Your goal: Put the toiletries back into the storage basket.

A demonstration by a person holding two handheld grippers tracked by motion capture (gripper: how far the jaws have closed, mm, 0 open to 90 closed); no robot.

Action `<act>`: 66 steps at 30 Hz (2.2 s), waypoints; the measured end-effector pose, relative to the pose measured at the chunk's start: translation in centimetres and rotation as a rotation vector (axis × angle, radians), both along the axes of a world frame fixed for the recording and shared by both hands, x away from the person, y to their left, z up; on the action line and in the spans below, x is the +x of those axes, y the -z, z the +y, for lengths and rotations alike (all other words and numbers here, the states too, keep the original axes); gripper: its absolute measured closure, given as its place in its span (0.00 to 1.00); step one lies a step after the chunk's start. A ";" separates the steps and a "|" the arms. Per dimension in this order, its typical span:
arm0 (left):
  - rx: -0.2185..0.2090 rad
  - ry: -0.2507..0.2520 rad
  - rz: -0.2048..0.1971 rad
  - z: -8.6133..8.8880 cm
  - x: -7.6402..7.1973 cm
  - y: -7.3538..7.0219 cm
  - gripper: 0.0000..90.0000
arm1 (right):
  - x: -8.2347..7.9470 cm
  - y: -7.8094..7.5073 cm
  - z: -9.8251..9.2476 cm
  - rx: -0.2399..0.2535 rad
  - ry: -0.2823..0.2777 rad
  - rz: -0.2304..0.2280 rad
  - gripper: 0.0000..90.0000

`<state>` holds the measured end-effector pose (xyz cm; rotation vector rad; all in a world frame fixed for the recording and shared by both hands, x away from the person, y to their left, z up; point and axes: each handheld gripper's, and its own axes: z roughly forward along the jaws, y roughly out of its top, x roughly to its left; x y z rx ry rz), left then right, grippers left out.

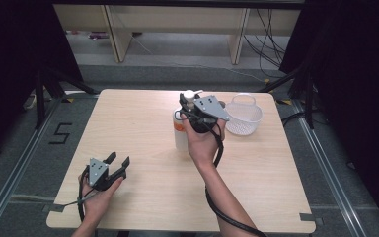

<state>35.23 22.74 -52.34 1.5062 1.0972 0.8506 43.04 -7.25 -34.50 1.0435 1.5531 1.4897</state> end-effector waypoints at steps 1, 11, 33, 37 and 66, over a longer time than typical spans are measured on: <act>0.001 0.000 0.000 0.0 0.0 0.0 0.47 | 0.0 -0.1 -0.2 -0.004 0.010 -0.013 0.66; 0.002 0.000 -0.004 0.0 0.0 0.0 0.47 | -0.4 -0.7 -1.7 0.019 0.032 -0.018 0.66; 0.003 -0.003 -0.005 -0.1 0.0 0.0 0.47 | -1.0 -1.5 -4.8 0.017 0.096 -0.041 0.66; 0.005 -0.006 -0.005 -0.1 0.0 0.0 0.47 | -1.1 -1.5 -5.4 0.016 0.108 -0.045 0.66; 0.003 -0.003 -0.011 0.0 0.0 0.0 0.47 | -1.3 -1.9 -9.4 0.030 0.190 -0.052 0.66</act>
